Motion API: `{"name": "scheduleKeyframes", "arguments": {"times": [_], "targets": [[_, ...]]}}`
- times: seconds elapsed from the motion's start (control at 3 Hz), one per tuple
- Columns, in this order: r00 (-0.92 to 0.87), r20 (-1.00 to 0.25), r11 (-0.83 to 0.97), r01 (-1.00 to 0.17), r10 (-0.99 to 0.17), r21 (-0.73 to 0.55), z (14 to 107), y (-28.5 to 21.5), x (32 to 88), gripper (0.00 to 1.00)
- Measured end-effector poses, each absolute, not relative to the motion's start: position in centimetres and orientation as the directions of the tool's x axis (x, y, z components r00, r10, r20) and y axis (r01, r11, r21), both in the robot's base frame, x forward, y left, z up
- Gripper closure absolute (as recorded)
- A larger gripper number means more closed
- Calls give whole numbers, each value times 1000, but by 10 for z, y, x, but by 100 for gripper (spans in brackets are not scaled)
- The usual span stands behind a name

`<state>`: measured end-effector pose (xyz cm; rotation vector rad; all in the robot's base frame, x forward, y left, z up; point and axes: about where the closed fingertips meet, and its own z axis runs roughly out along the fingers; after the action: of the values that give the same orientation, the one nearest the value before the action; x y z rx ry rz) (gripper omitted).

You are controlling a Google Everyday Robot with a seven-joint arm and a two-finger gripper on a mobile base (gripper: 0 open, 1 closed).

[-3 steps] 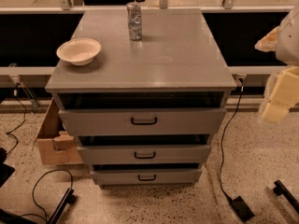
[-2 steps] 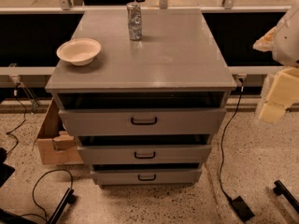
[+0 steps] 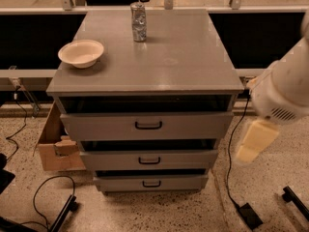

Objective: Open bottom drawer

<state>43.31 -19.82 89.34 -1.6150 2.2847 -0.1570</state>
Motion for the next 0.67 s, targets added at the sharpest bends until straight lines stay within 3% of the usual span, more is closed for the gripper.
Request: {"name": "scheduleKeyframes", "arguments": {"times": [0.67], "targets": [[-294,-116,316,-897,-949,-308,747,-179,438,0]]}}
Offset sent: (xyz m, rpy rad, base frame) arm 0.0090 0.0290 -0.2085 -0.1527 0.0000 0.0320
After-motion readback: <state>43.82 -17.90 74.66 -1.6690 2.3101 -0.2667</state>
